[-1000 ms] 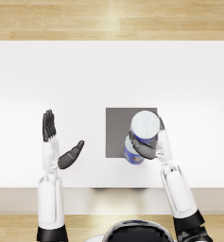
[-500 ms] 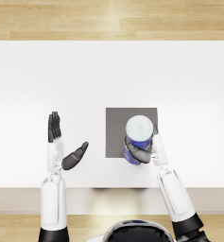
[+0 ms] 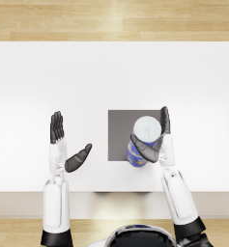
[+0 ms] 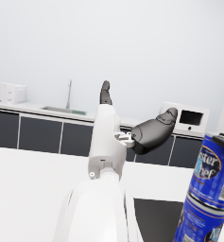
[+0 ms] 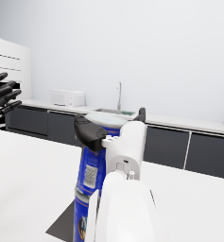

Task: Pick up the blue can on the left and place it in the middle, then pick up the blue can on the right and place it on top of the can in the middle

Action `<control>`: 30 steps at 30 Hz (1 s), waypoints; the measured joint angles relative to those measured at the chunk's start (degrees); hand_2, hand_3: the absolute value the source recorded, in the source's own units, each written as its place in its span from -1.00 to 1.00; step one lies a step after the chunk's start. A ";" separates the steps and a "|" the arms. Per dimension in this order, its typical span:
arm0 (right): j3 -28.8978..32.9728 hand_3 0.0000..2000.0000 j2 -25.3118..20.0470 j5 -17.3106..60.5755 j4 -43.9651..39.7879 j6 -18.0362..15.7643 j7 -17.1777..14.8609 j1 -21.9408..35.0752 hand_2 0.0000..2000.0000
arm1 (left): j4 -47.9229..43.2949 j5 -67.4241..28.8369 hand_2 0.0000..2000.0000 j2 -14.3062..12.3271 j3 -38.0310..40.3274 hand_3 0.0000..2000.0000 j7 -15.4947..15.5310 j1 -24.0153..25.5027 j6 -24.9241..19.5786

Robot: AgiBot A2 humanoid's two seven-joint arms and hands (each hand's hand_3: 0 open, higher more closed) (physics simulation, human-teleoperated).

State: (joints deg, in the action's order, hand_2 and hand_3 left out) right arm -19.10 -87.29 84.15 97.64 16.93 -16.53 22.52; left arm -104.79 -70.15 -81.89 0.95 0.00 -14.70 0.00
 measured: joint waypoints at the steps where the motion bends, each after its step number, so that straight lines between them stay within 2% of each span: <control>1: 0.84 -1.00 -0.58 0.00 0.66 0.20 -0.03 0.63 -1.00 | -0.07 0.00 -1.00 -0.07 0.01 -1.00 0.00 -0.47 0.00; 4: 2.31 -1.00 -0.86 0.00 2.38 0.56 0.04 3.06 -1.00 | -0.44 0.00 -1.00 -0.26 0.02 -1.00 0.00 -1.85 0.00; 7: 4.36 -1.00 -1.34 -0.01 3.85 -2.09 1.86 4.94 -1.00 | -0.63 0.00 -1.00 -0.44 0.18 -1.00 0.00 -3.61 0.00; 9: 6.48 -1.00 -1.81 0.00 4.57 -6.12 4.76 5.97 -1.00 | -0.69 0.00 -1.00 -0.51 0.51 -1.00 0.00 -4.93 0.00; 11: 8.99 -1.00 -2.11 -0.01 5.31 -11.38 9.91 6.76 -1.00 | -0.48 0.00 -1.00 -0.52 1.14 -1.00 0.00 -6.34 0.00; 14: 13.43 -1.00 -2.32 -0.02 6.58 -14.89 14.09 7.43 -1.00 | 0.02 0.00 -1.00 -0.35 2.84 -1.00 0.00 -8.51 0.00; 17: 17.82 -1.00 -2.29 -0.03 7.47 -16.18 15.63 7.80 -1.00 | 0.22 0.00 -1.00 -0.26 4.83 -1.00 0.00 -9.43 0.00; 22: 23.57 -1.00 -2.15 -0.04 7.57 -16.79 16.36 7.62 -1.00 | 1.22 0.01 -1.00 -0.31 7.85 -1.00 0.00 -9.46 0.00; 30: 25.21 -1.00 -2.17 -0.05 6.06 -16.92 16.52 6.96 -1.00 | 2.54 0.02 -1.00 -0.47 8.67 -1.00 0.00 -9.01 0.00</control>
State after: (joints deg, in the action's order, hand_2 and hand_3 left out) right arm 6.11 -89.47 84.10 103.70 0.01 -0.01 29.48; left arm -102.25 -70.14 -82.36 9.63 0.00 -23.71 0.00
